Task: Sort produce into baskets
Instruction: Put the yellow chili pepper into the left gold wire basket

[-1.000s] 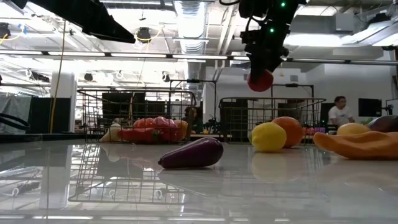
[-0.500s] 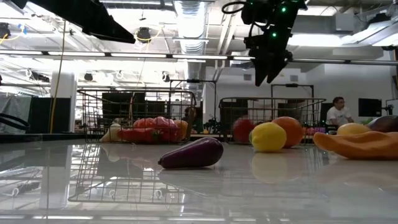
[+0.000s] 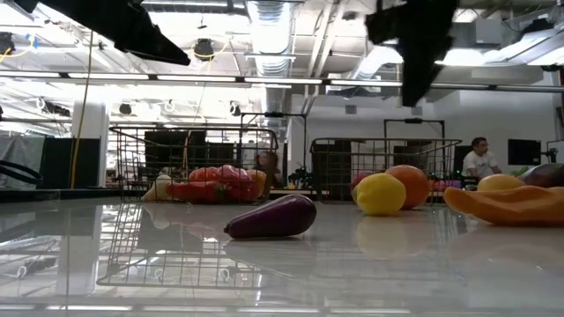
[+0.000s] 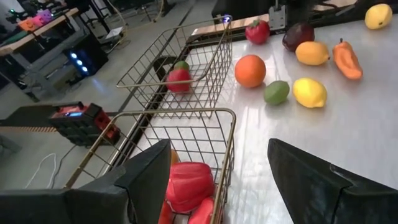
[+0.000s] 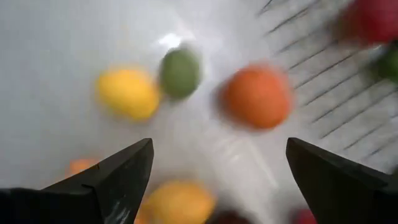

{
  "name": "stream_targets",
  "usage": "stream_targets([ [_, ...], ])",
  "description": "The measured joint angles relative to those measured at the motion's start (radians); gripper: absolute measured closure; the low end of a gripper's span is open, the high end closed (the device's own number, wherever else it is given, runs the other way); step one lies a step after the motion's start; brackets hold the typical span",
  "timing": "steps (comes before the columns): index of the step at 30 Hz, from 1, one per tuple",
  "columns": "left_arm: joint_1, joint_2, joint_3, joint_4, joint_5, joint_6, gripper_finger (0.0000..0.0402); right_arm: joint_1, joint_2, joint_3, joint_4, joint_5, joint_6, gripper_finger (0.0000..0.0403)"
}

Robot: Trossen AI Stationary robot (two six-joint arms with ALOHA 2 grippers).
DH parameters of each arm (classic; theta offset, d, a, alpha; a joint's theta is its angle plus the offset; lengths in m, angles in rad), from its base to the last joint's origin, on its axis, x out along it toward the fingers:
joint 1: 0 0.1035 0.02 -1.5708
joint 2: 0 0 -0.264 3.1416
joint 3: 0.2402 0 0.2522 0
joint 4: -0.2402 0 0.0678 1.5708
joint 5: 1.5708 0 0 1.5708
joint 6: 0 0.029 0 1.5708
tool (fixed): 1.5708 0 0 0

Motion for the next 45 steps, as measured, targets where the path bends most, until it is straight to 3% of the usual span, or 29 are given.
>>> stream_targets([
  [4, 0.000, 0.000, 0.000, 0.001, 0.005, -0.013, 0.0145, 0.070, 0.001, -0.099, 0.020, -0.150, 0.127, 0.0016],
  [8, 0.000, 0.000, 0.000, -0.002, 0.006, -0.029, 0.0145, 0.177, 0.001, -0.193, 0.147, -0.224, 0.150, 0.0026],
  [14, 0.000, 0.000, 0.000, -0.006, 0.006, -0.028, 0.0145, 0.302, 0.013, -0.256, 0.430, -0.200, 0.161, 0.0045],
  [27, 0.000, 0.000, 0.000, -0.007, 0.006, -0.027, 0.0145, 0.331, 0.254, -0.269, 0.454, -0.167, 0.085, 0.0097],
  [32, 0.000, 0.000, 0.000, -0.007, 0.005, -0.023, 0.0145, 0.331, 0.260, -0.267, 0.444, -0.167, 0.084, 0.0141],
  [40, 0.000, 0.000, 0.000, -0.007, 0.004, -0.023, 0.0145, 0.321, 0.178, -0.269, 0.407, -0.166, 0.084, 0.0268],
  [45, 0.000, 0.000, 0.000, -0.006, 0.004, -0.023, 0.0145, 0.285, 0.122, -0.187, 0.333, -0.150, 0.064, 0.0290],
])
